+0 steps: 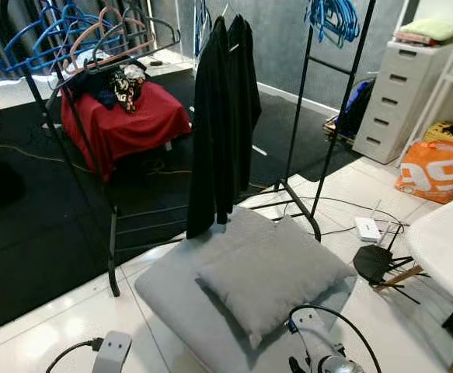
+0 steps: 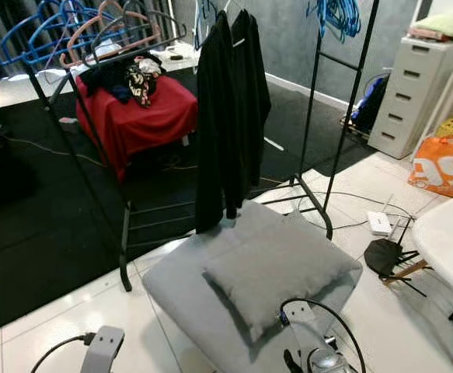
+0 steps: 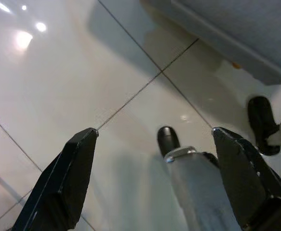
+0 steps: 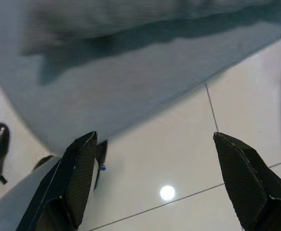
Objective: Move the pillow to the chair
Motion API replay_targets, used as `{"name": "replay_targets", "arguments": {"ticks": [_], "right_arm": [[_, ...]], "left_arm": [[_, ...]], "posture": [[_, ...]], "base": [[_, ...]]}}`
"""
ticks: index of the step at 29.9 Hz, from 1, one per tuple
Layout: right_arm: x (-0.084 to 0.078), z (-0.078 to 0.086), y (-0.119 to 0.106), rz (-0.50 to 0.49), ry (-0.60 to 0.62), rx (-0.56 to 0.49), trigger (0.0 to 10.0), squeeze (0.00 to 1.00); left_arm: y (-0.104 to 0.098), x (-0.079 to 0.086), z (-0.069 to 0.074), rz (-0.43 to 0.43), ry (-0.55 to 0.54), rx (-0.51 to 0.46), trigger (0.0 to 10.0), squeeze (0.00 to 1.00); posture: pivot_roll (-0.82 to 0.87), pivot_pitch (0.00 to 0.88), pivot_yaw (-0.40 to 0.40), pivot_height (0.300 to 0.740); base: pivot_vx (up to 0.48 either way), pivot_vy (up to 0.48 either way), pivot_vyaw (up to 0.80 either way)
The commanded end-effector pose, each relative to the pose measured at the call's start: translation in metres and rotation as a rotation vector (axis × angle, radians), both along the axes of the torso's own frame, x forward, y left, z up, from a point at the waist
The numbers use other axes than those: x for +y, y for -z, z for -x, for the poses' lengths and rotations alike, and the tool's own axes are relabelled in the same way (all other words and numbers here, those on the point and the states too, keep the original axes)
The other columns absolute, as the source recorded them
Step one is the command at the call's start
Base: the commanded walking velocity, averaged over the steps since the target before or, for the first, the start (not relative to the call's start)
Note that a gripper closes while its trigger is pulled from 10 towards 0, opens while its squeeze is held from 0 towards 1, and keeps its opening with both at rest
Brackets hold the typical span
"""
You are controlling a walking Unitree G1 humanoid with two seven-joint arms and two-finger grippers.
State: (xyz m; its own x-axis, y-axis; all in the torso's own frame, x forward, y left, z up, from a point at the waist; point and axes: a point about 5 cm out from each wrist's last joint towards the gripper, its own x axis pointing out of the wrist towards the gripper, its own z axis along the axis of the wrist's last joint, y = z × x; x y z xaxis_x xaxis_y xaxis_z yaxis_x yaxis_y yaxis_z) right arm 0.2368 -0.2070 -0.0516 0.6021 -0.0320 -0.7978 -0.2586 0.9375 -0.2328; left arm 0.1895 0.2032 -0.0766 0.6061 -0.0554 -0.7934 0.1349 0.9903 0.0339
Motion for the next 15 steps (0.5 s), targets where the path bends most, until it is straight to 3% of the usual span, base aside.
{"name": "replay_targets", "arguments": {"ticks": [1,8,15], "right_arm": [[-0.0005,0.0021,0.0013,-0.002,0.007,0.007,10.0,0.00],[-0.0002,0.0026,0.0017,-0.003,0.007,0.007,10.0,0.00],[0.0005,0.0029,0.0020,-0.011,0.008,0.006,10.0,0.00]], "left_arm": [[0.0003,0.0023,0.0011,-0.003,0.006,0.010,10.0,0.00],[0.0005,0.0026,0.0017,-0.005,0.008,0.012,10.0,0.00],[0.0005,0.0036,0.0020,-0.012,-0.001,0.010,10.0,0.00]], "posture": [[-0.21,0.029,0.042,0.731],[-0.21,0.022,0.043,0.731],[-0.21,0.019,0.044,0.731]], "base": [[0.000,-0.480,0.00],[0.000,-0.480,0.00],[0.000,0.000,0.00]]}}
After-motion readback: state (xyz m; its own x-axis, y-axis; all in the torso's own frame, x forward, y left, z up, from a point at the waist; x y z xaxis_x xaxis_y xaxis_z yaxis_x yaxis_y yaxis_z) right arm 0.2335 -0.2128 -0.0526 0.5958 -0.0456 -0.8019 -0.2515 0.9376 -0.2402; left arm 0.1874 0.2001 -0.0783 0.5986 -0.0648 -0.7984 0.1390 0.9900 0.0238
